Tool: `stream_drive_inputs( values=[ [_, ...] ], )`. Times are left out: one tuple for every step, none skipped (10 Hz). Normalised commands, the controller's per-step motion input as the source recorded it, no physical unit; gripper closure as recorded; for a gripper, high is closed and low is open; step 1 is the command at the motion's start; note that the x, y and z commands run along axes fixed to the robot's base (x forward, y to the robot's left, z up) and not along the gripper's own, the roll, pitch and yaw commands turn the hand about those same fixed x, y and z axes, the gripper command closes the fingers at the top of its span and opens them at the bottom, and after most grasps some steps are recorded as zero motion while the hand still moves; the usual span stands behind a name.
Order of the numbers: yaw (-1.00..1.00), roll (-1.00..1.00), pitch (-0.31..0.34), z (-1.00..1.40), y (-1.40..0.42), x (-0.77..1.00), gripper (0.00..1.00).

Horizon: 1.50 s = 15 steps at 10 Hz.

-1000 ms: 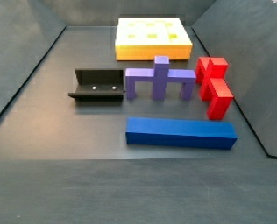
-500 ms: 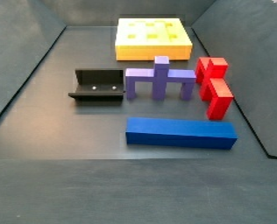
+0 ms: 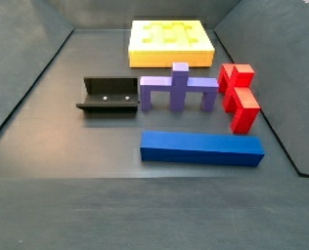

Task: Pick up the green object. Move up. Move to above the board. Insert the green object.
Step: Move to above the board, then insert the green object.

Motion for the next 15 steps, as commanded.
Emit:
stream_drive_inputs(
  values=[
    [1.00,0.02,0.078,0.03,-0.08,0.07,1.00],
    [1.00,0.02,0.087,0.02,-0.05,0.08,1.00],
    [1.00,0.02,0.095,0.02,-0.05,0.07,1.00],
    [1.00,0.03,0.107,0.02,-0.04,0.07,1.00],
    [1.00,0.03,0.114,0.02,-0.04,0.07,1.00],
    [1.00,0.03,0.131,0.02,-0.03,0.07,1.00],
    [1.00,0.04,0.148,0.02,-0.03,0.07,1.00],
    [1.00,0.05,0.178,0.02,-0.03,0.07,1.00],
    [1.00,0.06,0.207,0.02,-0.03,0.07,1.00],
    [1.00,0.07,0.266,0.03,-0.03,0.08,1.00],
    [0.84,0.08,0.259,0.03,-0.03,0.08,1.00],
    [0.49,0.07,0.219,0.03,-0.04,0.09,1.00],
    [0.30,0.07,0.186,0.02,-0.03,0.09,1.00],
    [0.00,-0.21,0.000,-0.34,0.00,-0.03,1.00],
    [0.00,-0.32,-0.037,-0.45,0.00,-0.13,1.00]
  ],
)
